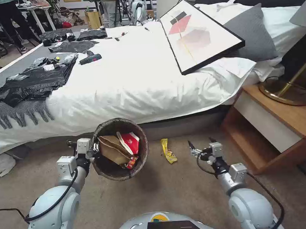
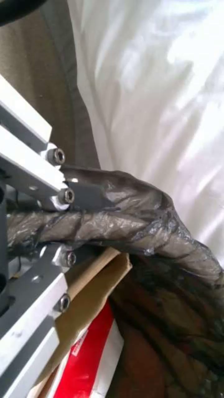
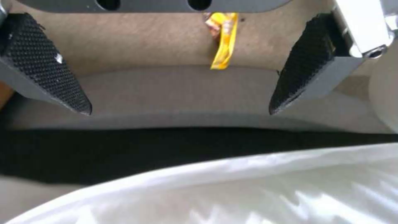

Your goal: Pick up the trash bin, then pick up the garbage from the floor and place it into the trash bin.

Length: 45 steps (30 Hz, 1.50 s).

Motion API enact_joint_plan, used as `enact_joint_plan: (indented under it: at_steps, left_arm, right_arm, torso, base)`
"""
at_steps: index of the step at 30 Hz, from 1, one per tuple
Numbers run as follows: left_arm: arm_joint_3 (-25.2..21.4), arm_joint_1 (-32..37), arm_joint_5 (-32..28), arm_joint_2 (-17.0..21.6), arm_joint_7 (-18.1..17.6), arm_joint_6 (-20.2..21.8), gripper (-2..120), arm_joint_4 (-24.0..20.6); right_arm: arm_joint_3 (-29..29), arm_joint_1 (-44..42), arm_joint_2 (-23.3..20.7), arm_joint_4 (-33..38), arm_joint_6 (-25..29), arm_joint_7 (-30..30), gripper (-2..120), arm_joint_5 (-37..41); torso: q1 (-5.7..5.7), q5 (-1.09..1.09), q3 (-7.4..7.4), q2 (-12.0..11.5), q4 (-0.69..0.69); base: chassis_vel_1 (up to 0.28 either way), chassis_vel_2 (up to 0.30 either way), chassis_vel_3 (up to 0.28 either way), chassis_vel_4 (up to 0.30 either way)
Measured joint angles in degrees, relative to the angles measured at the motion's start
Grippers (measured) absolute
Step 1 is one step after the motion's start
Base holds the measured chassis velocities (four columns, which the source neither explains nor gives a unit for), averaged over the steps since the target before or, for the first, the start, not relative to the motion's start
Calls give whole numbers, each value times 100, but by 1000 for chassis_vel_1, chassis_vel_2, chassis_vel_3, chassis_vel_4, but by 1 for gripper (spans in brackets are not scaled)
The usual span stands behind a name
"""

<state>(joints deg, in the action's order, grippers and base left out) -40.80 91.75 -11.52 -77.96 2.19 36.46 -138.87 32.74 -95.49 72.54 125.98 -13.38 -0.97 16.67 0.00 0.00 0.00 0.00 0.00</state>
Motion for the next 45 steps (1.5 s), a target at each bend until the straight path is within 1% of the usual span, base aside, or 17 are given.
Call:
enact_joint_plan:
  at_steps: [2, 5, 8, 10, 16, 19, 21, 26, 34, 36, 38, 40, 45]
  left_arm:
    - [0, 26, 7, -12, -2, 0, 3, -26]
    - [0, 41, 12, -18, -2, 0, 3, -39]
    - [-2, 67, 21, -27, -8, 0, 3, -75]
    - [-2, 72, 22, -27, -8, 0, 3, -83]
    - [-41, 87, 20, -15, -14, 2, 3, -106]
    - [-57, 92, 17, -11, -14, 2, 3, -108]
    - [-61, 92, 15, -12, -14, 2, 3, -108]
    - [-52, 89, 15, -22, -14, 1, 3, -108]
    - [-37, 76, 16, -26, -9, -7, 3, -82]
    - [-32, 74, 16, -28, -9, -7, 3, -81]
    - [-21, 72, 22, -35, -8, -8, 3, -81]
    - [-20, 76, 25, -38, -8, -9, 3, -81]
    - [-4, 136, 71, -87, -4, -22, 3, -110]
  right_arm:
    - [-142, 208, -53, -216, -100, 21, 100, 75]
    - [-229, 322, -85, -334, -189, 25, 100, 131]
    - [-407, 581, -148, -575, -444, 3, 100, 223]
    - [-464, 650, -166, -647, -485, 2, 100, 251]
    - [-861, 1179, -284, -1282, -761, 70, 100, 468]
    - [-978, 1324, -317, -1496, -788, 102, 100, 484]
    - [-1168, 1541, -339, -1802, -836, 166, 100, 491]
    - [-1351, 1727, -315, -2089, -865, 227, 100, 492]
    - [-1728, 2132, -153, -2765, -882, 243, 100, 390]
    - [-1759, 2169, -145, -2814, -882, 244, 100, 382]
    - [-1894, 2343, -109, -3082, -885, 246, 100, 343]
    - [-1936, 2396, -99, -3161, -889, 246, 100, 337]
    - [-2157, 2819, -9, -3670, -895, 260, 100, 289]
  torso:
    - [0, 0, 0, 0, 0]
    - [0, 1, 0, 0, 0]
    - [0, 0, 0, 0, -1]
    - [0, 0, 0, 0, -1]
    - [0, 0, 0, 0, 0]
    - [0, 0, 0, 0, 0]
    - [0, 0, 0, 0, 0]
    - [0, 0, 0, 0, 0]
    - [0, 0, 0, 0, 0]
    - [0, 0, 0, 0, 0]
    - [0, 0, 0, 0, 0]
    - [0, 0, 0, 0, 0]
    - [0, -1, 0, 0, 0]
  base:
    - [0, 0, 0, 0]
    - [0, 0, 0, 0]
    - [0, 0, 0, 0]
    - [0, 0, 0, 0]
    - [0, 0, 0, 0]
    - [0, 0, 0, 0]
    - [0, 0, 0, 0]
    - [0, 0, 0, 0]
    - [0, 0, 0, 0]
    - [0, 0, 0, 0]
    - [0, 0, 0, 0]
    - [0, 0, 0, 0]
    - [0, 0, 0, 0]
